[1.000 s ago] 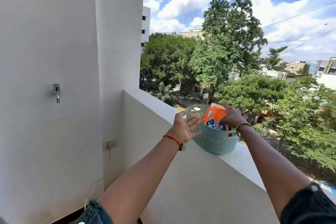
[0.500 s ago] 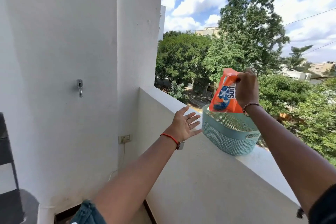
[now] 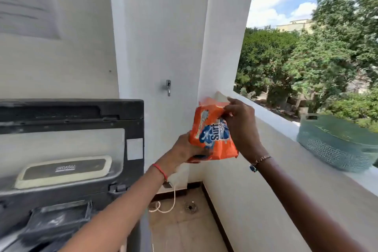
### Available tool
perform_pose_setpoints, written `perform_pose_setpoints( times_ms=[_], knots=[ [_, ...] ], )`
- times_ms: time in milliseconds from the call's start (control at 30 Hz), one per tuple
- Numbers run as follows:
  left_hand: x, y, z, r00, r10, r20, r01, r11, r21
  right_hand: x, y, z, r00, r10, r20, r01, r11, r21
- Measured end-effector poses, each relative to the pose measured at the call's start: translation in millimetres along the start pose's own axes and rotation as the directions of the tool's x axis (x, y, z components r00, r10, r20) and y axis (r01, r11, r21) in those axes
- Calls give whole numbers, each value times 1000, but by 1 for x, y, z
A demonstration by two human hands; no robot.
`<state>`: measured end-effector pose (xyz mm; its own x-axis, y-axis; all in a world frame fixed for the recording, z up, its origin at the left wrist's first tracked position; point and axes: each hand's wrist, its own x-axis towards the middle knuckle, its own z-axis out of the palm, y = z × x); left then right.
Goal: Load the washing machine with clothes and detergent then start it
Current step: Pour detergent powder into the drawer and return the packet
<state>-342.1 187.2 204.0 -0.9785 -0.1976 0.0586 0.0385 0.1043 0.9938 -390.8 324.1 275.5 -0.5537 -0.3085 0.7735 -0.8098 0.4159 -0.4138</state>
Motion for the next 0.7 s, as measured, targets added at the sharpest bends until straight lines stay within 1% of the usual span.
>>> perform_pose_setpoints(
  times_ms=[67, 100, 167, 200, 233, 267, 300, 333, 367, 400, 433, 467, 500, 533, 567, 600, 633, 667, 700],
  knots=[
    [-40, -33, -42, 992, -53, -113, 46, 997, -60, -33, -34, 37, 994, 52, 96, -65, 989, 132],
    [-61, -50, -63, 983, -89, -158, 74, 993, -97, -49, -49, 55, 990, 55, 133, -78, 981, 178],
    [-102, -84, -100, 955, -174, -239, 135, 976, -172, -81, -78, 86, 985, 58, 165, -99, 962, 255],
    [-121, -100, -118, 936, -212, -279, 159, 966, -203, -97, -90, 99, 980, 91, 178, -137, 953, 270],
    [-140, -113, -133, 918, -245, -313, 174, 956, -237, -112, -99, 113, 970, 152, 187, -199, 942, 268],
    [-158, -124, -147, 899, -276, -341, 187, 944, -270, -130, -103, 128, 948, 247, 202, -296, 918, 264],
    [-172, -135, -160, 881, -307, -361, 200, 931, -304, -147, -108, 141, 898, 369, 241, -428, 861, 276],
    [-185, -144, -172, 863, -338, -376, 215, 918, -332, -165, -112, 156, 811, 489, 321, -579, 749, 323],
    [-196, -151, -181, 845, -369, -387, 228, 903, -363, -184, -118, 169, 704, 561, 434, -709, 583, 396],
    [-205, -158, -189, 831, -393, -395, 235, 890, -392, -202, -124, 182, 599, 573, 559, -799, 382, 465],
    [-213, -162, -194, 822, -414, -391, 240, 875, -421, -220, -132, 194, 489, 541, 685, -861, 174, 477],
    [-219, -165, -196, 821, -424, -383, 241, 864, -442, -236, -140, 204, 396, 476, 785, -892, -4, 452],
    [-222, -169, -198, 819, -437, -372, 248, 854, -458, -248, -149, 214, 333, 398, 855, -901, -133, 413],
    [-224, -172, -199, 817, -450, -361, 257, 844, -470, -259, -157, 224, 298, 333, 895, -896, -226, 383],
    [-225, -174, -199, 814, -461, -353, 255, 831, -494, -267, -163, 233, 290, 291, 912, -877, -301, 375],
    [-224, -178, -199, 813, -473, -341, 264, 820, -508, -273, -166, 241, 296, 272, 915, -849, -365, 383],
    [-223, -183, -199, 809, -486, -330, 273, 808, -522, -276, -170, 248, 311, 271, 911, -826, -396, 400],
    [-221, -186, -198, 810, -494, -316, 286, 803, -523, -278, -172, 253, 324, 280, 904, -821, -391, 416],
    [-220, -189, -198, 811, -499, -305, 288, 795, -534, -279, -173, 257, 331, 290, 898, -830, -363, 423]
  ],
)
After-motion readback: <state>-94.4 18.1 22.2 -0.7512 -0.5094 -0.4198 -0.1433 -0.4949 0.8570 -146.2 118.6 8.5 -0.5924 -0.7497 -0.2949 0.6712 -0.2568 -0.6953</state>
